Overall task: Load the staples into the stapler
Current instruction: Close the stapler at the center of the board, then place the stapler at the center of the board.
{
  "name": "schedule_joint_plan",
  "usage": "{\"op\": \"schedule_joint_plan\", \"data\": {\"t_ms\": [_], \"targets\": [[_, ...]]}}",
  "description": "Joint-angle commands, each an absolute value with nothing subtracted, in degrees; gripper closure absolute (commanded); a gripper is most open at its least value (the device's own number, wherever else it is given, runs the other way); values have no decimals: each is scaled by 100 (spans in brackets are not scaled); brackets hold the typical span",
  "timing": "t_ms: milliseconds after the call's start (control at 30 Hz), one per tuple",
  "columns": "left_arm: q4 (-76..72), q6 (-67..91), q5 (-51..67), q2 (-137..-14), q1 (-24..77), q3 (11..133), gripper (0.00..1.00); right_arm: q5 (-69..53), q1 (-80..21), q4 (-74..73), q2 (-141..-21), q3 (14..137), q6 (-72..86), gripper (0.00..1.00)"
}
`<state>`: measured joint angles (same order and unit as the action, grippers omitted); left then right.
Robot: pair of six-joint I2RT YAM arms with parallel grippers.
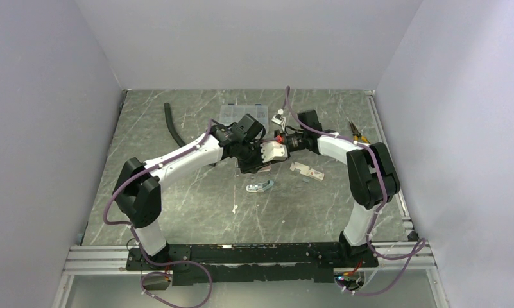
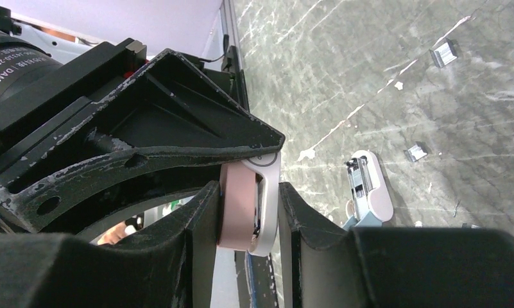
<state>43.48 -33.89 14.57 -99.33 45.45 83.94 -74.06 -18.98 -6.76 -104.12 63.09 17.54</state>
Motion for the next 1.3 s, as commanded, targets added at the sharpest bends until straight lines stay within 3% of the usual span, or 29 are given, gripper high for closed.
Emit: {"op": "schedule_joint_plan", "data": {"t_ms": [0, 33, 200, 367, 733, 1133, 1267], "targets": [[3553, -3324, 1052, -9857, 4384, 8416, 97, -8067, -2001, -951, -10399, 6518, 1662, 98], [3569, -3349, 1075, -9846, 4381, 8393, 97, -8025, -1996, -1142, -10413, 6586, 1477, 95], [3749, -3583, 1322, -9720, 4251, 8207, 97, -7723, -1902, -1984, -10321, 6845, 734, 50], [3879, -3755, 1459, -9564, 4112, 7909, 97, -7707, -1737, -1949, -10168, 6758, 722, 27], [4646, -4730, 1666, -9152, 3361, 6767, 97, -6954, -1144, -3411, -9934, 6925, -956, 22], [4087, -5111, 1411, -9101, 3168, 5420, 97, -5672, -1486, -2742, -8930, 5890, -1353, 22], [3806, -5133, 1284, -9088, 3164, 5193, 81, -5521, -1503, -2780, -8863, 5808, -1419, 22]]}}
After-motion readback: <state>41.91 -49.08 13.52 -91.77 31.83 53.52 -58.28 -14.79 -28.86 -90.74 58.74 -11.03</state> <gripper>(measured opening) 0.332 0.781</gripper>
